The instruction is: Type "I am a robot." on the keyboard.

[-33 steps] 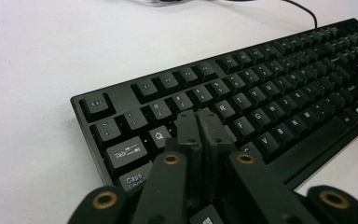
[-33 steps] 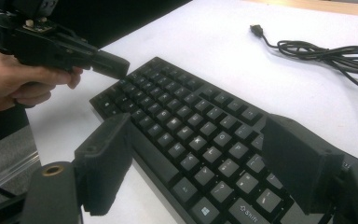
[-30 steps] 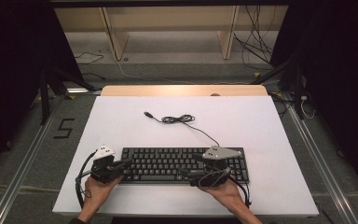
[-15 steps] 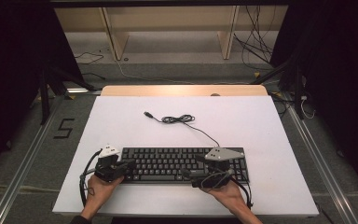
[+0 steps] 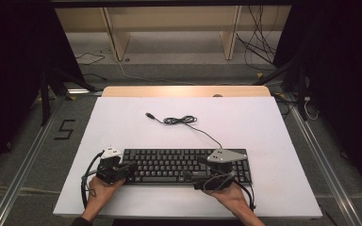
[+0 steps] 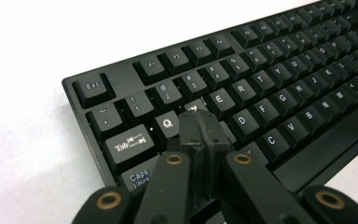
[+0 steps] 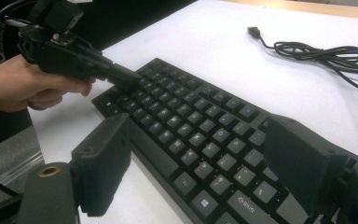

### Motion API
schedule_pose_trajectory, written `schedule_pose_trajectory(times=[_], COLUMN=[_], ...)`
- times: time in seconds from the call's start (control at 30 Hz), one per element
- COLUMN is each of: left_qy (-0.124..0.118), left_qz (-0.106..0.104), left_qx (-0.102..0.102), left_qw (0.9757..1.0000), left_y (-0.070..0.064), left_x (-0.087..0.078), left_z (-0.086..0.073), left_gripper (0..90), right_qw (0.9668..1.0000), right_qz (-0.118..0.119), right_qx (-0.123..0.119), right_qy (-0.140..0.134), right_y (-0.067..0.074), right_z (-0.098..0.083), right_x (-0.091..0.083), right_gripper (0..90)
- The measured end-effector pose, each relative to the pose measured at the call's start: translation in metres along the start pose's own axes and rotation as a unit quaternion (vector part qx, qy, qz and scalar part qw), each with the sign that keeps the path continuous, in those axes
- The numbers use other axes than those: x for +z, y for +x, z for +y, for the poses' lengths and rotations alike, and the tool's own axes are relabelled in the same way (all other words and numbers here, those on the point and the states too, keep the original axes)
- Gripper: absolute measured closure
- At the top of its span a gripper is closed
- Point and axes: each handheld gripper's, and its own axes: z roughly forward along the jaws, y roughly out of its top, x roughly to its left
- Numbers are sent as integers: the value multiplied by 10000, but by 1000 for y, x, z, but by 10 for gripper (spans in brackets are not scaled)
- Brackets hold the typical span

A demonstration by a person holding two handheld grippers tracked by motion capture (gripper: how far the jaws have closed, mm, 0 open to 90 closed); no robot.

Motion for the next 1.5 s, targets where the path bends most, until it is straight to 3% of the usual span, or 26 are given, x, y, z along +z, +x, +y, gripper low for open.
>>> schedule_pose_trajectory(times=[0.43,0.83,1.23,1.5], left_qy=[-62,-546,-812,-1018], left_qz=[6,-153,-285,-320], left_qx=[-15,-93,-226,-321], left_qw=[10000,9983,9960,9938], left_y=[-1,-4,-3,-3], left_x=[-1,-20,-32,-40], left_z=[0,5,3,1], left_gripper=[888,715,444,337], right_qw=[10000,10000,10000,9998], right_qz=[5,7,40,133], right_qx=[-11,-5,-8,-77], right_qy=[-2,-12,-4,113], right_y=[1,1,1,6], right_z=[0,0,-1,0], right_x=[0,1,5,16], right_gripper=[242,241,243,257])
